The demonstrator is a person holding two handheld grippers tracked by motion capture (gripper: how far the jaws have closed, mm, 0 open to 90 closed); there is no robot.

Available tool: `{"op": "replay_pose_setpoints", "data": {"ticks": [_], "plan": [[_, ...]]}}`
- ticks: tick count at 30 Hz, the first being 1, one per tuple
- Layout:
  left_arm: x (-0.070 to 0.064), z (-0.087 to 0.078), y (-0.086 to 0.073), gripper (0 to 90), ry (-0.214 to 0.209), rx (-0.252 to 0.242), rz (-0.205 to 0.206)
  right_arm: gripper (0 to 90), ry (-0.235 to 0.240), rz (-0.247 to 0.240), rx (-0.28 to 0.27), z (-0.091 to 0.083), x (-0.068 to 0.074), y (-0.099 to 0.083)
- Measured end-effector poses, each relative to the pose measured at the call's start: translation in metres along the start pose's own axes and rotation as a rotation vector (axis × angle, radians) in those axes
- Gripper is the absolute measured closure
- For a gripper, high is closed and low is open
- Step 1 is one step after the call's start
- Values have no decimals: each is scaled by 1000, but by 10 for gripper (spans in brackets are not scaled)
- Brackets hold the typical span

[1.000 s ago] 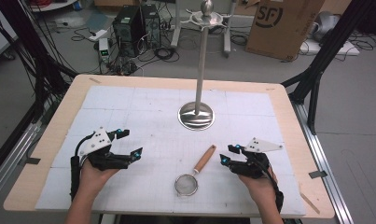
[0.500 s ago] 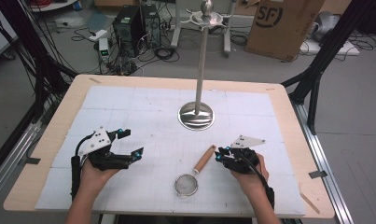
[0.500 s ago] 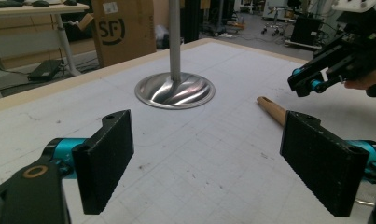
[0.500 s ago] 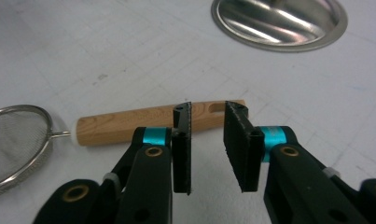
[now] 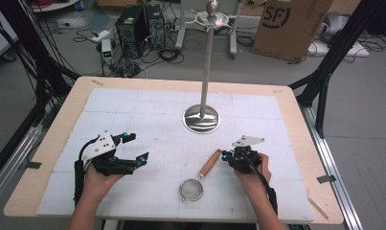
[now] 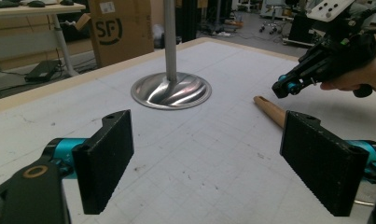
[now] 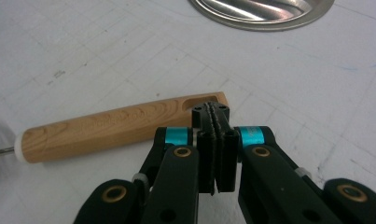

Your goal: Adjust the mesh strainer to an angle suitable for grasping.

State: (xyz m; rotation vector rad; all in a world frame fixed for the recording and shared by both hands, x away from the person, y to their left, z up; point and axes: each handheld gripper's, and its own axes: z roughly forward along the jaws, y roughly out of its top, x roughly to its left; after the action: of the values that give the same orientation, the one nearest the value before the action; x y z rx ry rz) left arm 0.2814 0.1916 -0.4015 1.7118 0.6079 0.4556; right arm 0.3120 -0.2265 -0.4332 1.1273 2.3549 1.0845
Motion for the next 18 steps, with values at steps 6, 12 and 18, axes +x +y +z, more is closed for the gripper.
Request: {"op": "replay_pose_setpoints", "data": {"ticks": [6, 12, 18], "plan": [[-1, 2, 0, 180, -3, 6, 4, 896, 0, -14, 48, 11, 1, 2], [-1, 2, 0, 179, -4, 1, 1, 896, 4, -29, 62, 20, 8, 9], [-1, 1, 0, 179, -2, 3, 3, 896, 26, -60, 66, 28, 18, 17]]}}
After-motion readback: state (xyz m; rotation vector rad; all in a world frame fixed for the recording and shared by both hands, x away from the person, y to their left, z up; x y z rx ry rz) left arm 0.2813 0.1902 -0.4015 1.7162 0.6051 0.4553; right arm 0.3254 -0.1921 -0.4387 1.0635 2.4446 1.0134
